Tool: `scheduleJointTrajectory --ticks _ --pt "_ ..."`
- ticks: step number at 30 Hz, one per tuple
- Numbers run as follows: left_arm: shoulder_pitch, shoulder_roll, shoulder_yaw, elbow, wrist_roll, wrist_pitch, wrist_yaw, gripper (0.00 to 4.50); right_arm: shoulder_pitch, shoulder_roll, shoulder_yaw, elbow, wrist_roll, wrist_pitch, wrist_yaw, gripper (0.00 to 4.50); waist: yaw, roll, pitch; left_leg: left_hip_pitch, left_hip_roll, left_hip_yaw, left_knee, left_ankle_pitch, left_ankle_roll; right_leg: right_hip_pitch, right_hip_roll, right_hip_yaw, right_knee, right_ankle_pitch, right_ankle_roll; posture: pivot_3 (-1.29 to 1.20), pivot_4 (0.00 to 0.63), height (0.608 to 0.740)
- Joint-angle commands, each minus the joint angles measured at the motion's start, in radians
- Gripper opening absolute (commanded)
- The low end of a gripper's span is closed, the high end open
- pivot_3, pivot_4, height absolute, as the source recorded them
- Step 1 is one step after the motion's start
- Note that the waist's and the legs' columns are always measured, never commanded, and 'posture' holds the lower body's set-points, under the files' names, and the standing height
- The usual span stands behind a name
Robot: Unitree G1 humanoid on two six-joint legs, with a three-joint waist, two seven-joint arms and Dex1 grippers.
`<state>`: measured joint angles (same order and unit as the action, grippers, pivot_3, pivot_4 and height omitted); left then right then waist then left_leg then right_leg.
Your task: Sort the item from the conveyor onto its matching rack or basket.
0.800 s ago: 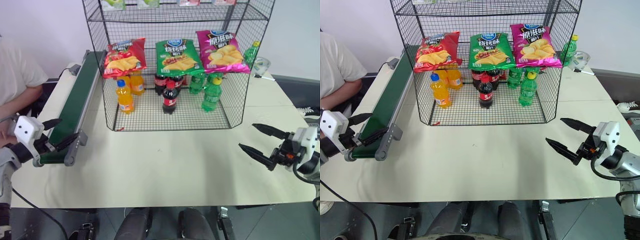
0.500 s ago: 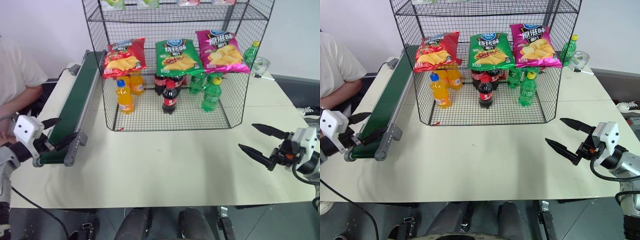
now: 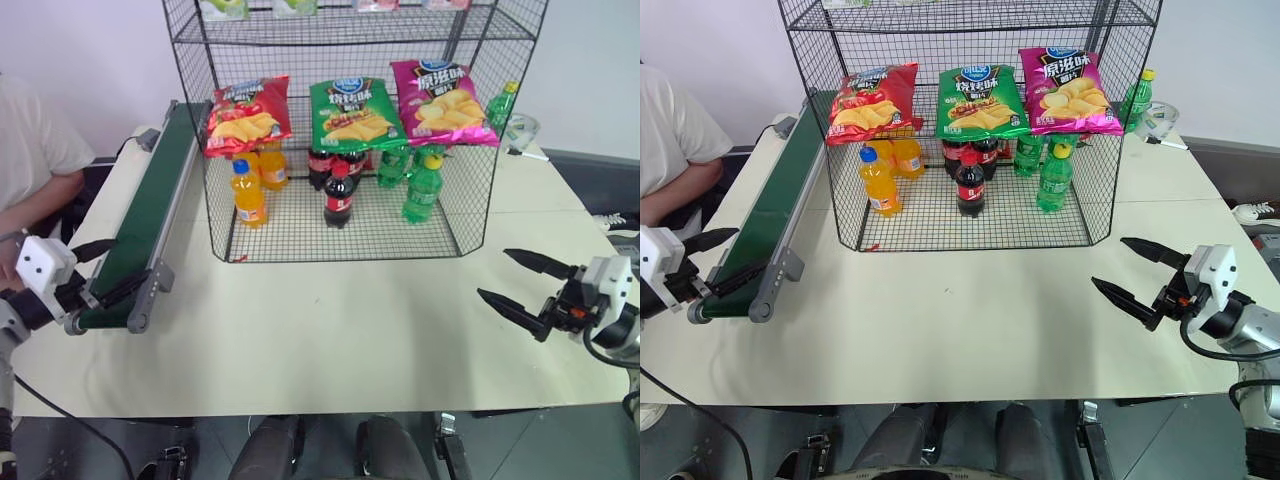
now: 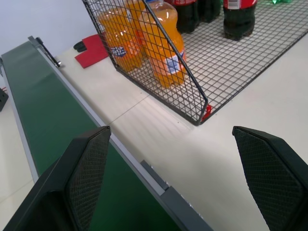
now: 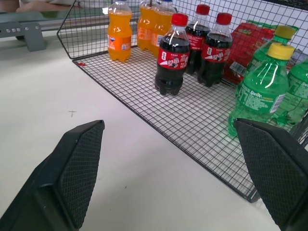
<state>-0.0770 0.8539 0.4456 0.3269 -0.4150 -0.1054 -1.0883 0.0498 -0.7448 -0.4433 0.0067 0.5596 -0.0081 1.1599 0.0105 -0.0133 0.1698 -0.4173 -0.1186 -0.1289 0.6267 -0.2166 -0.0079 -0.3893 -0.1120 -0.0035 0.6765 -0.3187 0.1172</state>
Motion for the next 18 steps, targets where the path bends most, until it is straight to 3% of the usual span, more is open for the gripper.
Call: scheduleJointTrajectory --ticks 1,18 --pt "0.004 0.017 0.028 -0.001 -0.006 -0.015 -0.002 4.23 -0.015 -0.003 -0.007 0.002 0.001 -0.023 0.005 4.5 0.0 0.0 0.0 0.0 0.0 0.0 0.0 0.0 0.0 0.0 0.0 0.0 0.0 0.0 0.0 0.0 0.15 0.74" --pt "0.079 -0.04 0.085 -0.062 -0.035 0.039 0.109 4.23 -0.05 0.017 0.068 -0.011 -0.013 -0.021 0.006 4.5 0.0 0.0 0.0 0.0 0.0 0.0 -0.001 0.0 0.0 0.0 0.0 0.0 -0.003 0.0 0.0 0.0 0.15 0.74"
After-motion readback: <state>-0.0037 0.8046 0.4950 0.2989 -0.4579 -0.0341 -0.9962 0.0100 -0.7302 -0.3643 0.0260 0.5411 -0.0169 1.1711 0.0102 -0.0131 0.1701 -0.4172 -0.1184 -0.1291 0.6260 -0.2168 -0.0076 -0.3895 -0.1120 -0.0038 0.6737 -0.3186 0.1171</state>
